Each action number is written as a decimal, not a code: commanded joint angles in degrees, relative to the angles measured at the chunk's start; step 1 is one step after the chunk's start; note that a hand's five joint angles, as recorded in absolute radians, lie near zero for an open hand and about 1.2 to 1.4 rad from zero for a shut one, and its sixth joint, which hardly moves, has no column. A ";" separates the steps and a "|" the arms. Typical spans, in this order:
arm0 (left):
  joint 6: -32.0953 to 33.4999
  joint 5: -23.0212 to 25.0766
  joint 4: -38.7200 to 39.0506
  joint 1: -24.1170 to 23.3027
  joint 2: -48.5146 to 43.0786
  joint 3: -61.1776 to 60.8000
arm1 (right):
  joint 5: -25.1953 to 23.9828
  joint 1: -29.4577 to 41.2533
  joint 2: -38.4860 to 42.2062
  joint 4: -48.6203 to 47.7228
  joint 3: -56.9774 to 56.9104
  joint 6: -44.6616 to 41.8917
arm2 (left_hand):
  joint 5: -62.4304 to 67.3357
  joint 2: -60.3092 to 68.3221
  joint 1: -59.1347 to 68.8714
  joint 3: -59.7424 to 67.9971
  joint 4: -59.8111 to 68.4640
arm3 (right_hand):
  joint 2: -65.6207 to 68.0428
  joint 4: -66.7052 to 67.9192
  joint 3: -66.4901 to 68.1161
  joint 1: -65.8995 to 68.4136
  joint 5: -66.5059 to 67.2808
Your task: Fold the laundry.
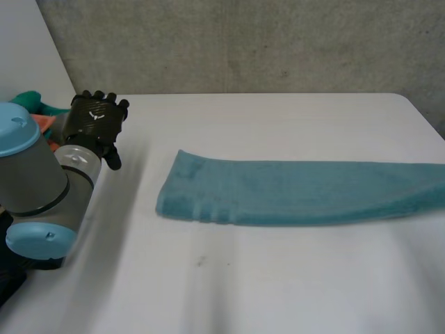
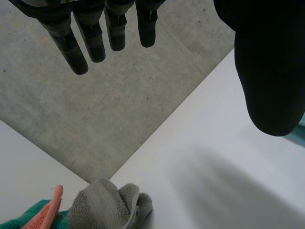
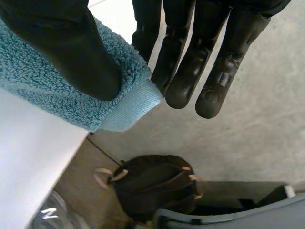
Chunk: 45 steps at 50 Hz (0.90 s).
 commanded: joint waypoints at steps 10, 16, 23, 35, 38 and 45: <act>-0.17 0.03 0.04 1.28 2.49 -0.87 | -7.72 23.61 -8.86 0.17 -2.73 -4.31 | -2.82 -1.52 -1.58 -1.96 -1.62 | 12.88 11.96 12.39 25.31 15.46; -1.93 0.03 -0.05 1.54 3.01 -0.96 | -11.68 39.69 -6.41 -1.50 -5.63 -4.66 | -2.82 -1.52 -1.58 -1.96 -1.62 | 12.88 11.96 12.39 25.31 15.46; -3.95 0.11 -0.05 1.45 3.45 -1.83 | -12.12 56.31 4.14 -6.24 -11.51 -4.84 | -2.82 -1.52 -1.58 -1.96 -1.62 | 12.88 11.96 12.39 25.31 15.46; -4.04 0.29 0.12 1.28 3.37 -2.19 | -15.28 68.72 18.03 -8.53 -16.97 -4.84 | -2.82 -1.52 -1.58 -1.96 -1.62 | 12.88 11.96 12.39 25.31 15.46; -4.04 0.46 0.21 1.19 3.28 -2.01 | -14.32 68.90 18.04 -8.79 -17.06 -4.84 | -2.82 -1.52 -1.58 -1.96 -1.62 | -18.72 -19.64 -19.21 -6.29 -16.14; -4.04 0.55 0.30 0.31 2.75 -0.78 | -5.20 68.02 11.02 -8.01 -16.45 -1.51 | -2.82 -1.52 -1.58 -1.96 -1.62 | -57.12 -58.04 -57.61 -44.69 -54.54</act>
